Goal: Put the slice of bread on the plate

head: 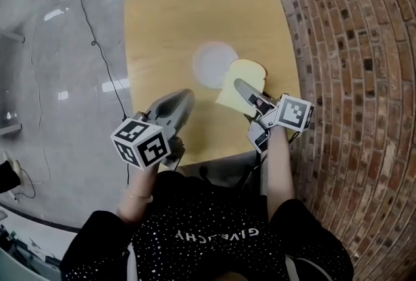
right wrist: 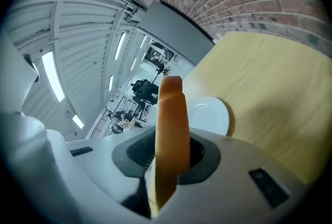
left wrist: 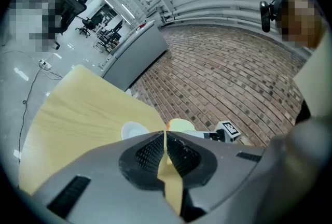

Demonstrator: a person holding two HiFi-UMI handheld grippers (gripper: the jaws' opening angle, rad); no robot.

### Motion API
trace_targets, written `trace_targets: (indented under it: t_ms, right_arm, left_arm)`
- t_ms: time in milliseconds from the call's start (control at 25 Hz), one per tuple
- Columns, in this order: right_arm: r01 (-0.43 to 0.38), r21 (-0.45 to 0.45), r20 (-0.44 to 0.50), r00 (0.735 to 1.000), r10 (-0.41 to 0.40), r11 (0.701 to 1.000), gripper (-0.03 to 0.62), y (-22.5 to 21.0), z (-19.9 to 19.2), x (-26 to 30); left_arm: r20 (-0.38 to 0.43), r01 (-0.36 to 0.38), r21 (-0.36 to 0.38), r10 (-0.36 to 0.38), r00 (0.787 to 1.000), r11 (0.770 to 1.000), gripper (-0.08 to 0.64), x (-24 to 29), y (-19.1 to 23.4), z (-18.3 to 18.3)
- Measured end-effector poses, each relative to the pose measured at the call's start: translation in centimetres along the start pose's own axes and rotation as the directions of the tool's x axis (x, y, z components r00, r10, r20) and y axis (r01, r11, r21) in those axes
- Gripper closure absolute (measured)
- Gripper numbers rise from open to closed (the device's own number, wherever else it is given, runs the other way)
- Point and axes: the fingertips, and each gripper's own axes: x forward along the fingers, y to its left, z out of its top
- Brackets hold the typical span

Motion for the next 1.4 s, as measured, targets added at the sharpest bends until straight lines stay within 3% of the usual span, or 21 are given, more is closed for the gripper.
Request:
trace_targets:
  t_ms: [280,560,680,840,960,1080,1200,1400]
  right_arm:
    - [-0.016,0.074,-0.157,0.987,0.028,0.997,0.497,-1.4,1.5,7.0]
    - [0.044,0.074,-0.300,0.954,-0.020,0.996,0.497,-3.1,1.3,11.1]
    - [0.057,0.045,-0.367,0.929,-0.037,0.997,0.496,-3.5,0.5,12.4]
    - [0.132,-0.042,-0.437,0.889,-0.137,0.990,0.494,-4.6,-0.6,12.9]
    - [0.170,-0.129,-0.442,0.872,-0.210,0.977,0.476,-4.5,-0.6,12.9]
    - [0.200,-0.271,-0.408,0.862,-0.301,0.941,0.340,-4.4,-0.4,12.6]
    - [0.252,-0.354,-0.356,0.854,-0.379,0.901,0.260,-4.9,0.2,11.9]
    - [0.322,-0.428,-0.275,0.843,-0.462,0.844,0.225,-5.8,1.4,9.4]
  left_arm:
    - [-0.001,-0.018,-0.062,0.018,1.000,0.998,0.548,1.9,3.2,0.1]
    - [0.030,-0.036,-0.101,0.039,0.999,0.994,0.548,3.1,5.4,2.0]
    - [0.057,-0.022,-0.111,0.029,0.998,0.994,0.548,3.1,5.5,2.4]
    - [0.099,0.017,-0.147,-0.003,0.995,0.989,0.548,2.9,5.4,2.9]
    - [0.095,0.039,-0.140,-0.026,0.995,0.989,0.548,2.9,4.7,3.0]
    - [0.110,0.049,-0.141,-0.033,0.993,0.989,0.548,2.9,4.3,3.2]
    - [0.116,0.048,-0.128,-0.033,0.993,0.991,0.548,2.8,4.0,3.3]
    - [0.126,0.034,-0.102,-0.021,0.992,0.994,0.548,2.1,3.8,3.6]
